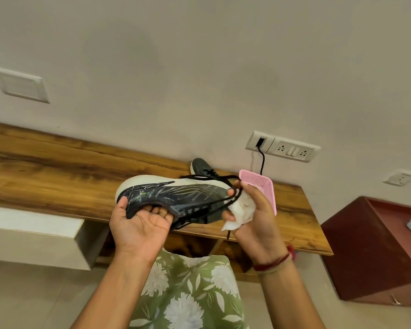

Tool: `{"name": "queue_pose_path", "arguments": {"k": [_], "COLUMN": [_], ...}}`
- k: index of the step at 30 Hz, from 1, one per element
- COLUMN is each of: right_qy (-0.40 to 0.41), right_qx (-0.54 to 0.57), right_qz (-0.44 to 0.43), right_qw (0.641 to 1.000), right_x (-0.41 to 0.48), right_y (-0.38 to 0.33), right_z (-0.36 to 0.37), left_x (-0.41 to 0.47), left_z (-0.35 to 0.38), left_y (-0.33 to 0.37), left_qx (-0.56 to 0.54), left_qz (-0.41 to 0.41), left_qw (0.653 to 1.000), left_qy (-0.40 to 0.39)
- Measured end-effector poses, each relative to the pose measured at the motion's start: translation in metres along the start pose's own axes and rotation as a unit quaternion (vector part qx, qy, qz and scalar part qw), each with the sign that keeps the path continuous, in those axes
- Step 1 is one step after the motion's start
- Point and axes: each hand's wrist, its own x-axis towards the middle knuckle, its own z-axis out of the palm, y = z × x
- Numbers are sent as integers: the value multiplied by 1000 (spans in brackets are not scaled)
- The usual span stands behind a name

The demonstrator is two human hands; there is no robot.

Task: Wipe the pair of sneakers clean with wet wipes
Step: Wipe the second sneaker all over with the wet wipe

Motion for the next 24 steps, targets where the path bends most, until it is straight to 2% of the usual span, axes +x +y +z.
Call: {"name": "queue_pose_path", "arguments": {"k": [4,9,14,16,18,19,20,24], "right_qy": [14,66,142,238,337,348,331,193], "right_qx": [-9,-109,-61,-118,-228,-269,-297,-264], "right_qz": [-40,-56,-95,-114,-157,-167,-162,-71], "right_qw": [999,990,983,957,900,883,881,942], "right_x": [-7,-15,-22,-25,-23,-22,-20,-7], "right_y": [-31,-64,-95,-100,-95,-91,-86,-55], "right_z": [-28,-62,-92,-100,-104,-103,-98,-81], "left_x": [4,7,6,5,2,1,1,-5], "left_z": [-3,-5,-5,-5,-4,-3,-3,1], "left_y": [4,8,10,11,9,8,7,0], "left_qx": [1,8,10,14,14,13,14,25], "left_qz": [19,37,43,48,45,43,40,18], "left_qw": [1000,999,999,999,999,999,999,999], "left_qy": [1,9,10,7,2,0,-2,7]}}
